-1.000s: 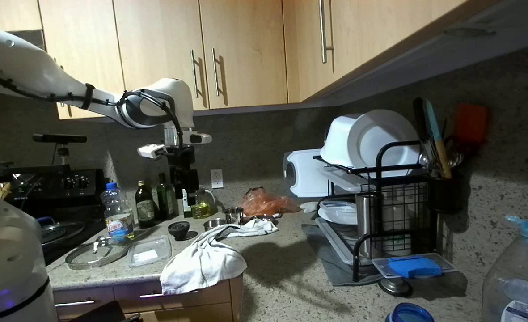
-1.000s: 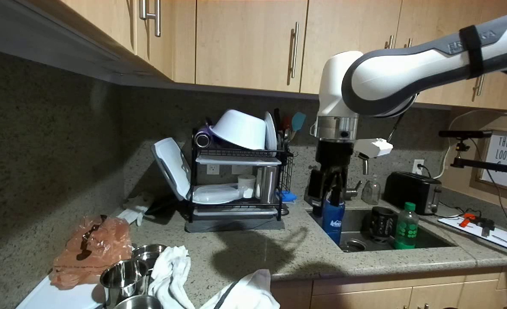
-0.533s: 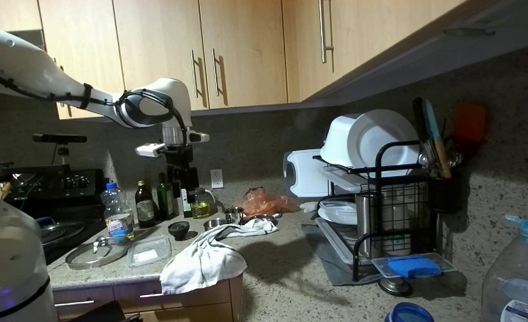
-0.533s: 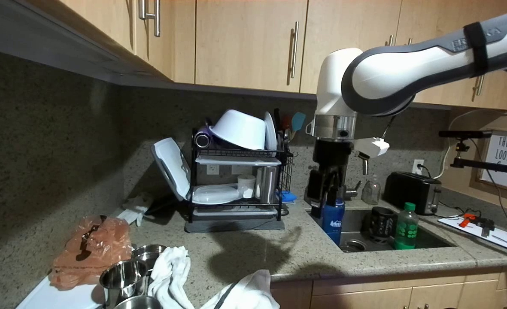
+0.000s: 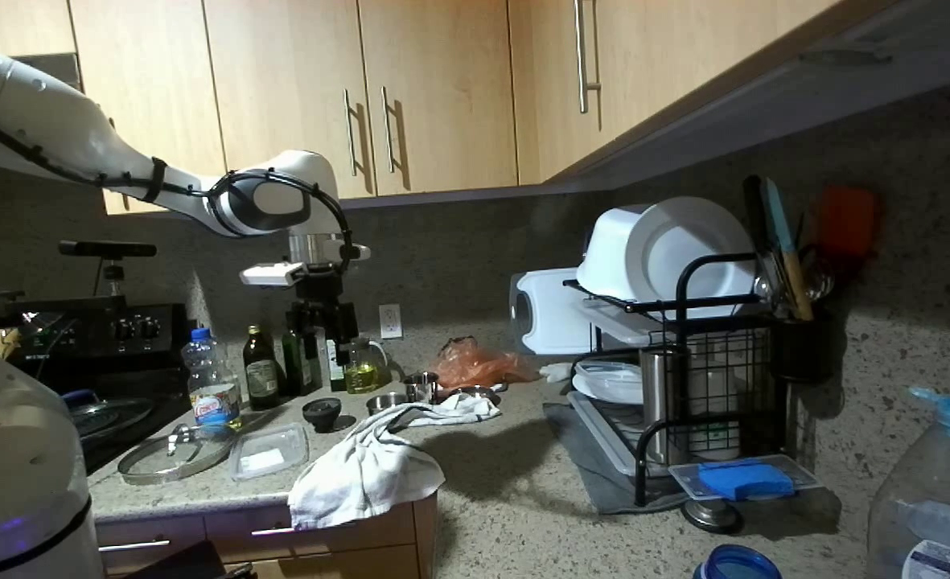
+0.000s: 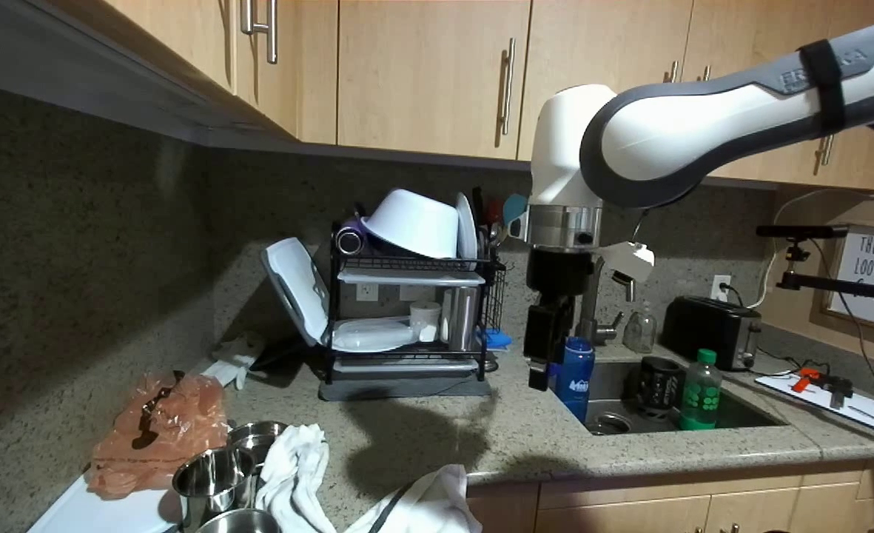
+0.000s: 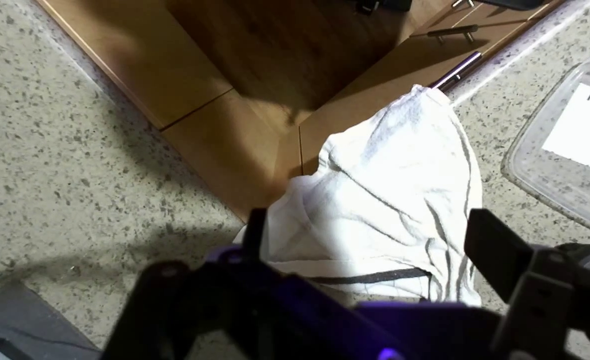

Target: Move the white towel to the right

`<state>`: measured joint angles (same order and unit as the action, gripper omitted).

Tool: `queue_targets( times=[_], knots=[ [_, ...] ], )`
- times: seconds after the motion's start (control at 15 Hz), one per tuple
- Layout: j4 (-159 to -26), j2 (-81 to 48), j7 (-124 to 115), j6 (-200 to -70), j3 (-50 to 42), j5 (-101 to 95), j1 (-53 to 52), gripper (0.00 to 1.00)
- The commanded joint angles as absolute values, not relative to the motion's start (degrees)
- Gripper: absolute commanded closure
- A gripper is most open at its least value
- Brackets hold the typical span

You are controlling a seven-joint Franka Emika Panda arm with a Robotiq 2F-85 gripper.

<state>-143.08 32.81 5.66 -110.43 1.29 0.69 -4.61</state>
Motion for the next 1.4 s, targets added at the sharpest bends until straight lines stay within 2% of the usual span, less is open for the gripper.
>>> queue_targets(
  times=[0.0,0.33,0.53,1.07,1.33],
  knots=[
    [-143.6,32.7,5.8,-110.7,1.5,-0.1,-4.2,0.00],
    [-140.3,24.8,6.6,-125.5,-1.9,11.9,-5.9,0.00],
    [-136.6,18.2,8.3,-130.2,-2.6,17.4,-7.0,0.00],
    [-124.6,4.4,10.0,-122.2,0.9,17.5,-7.3,0.00],
    [-126.6,4.9,9.9,-123.9,1.7,18.1,-6.7,0.00]
  ],
)
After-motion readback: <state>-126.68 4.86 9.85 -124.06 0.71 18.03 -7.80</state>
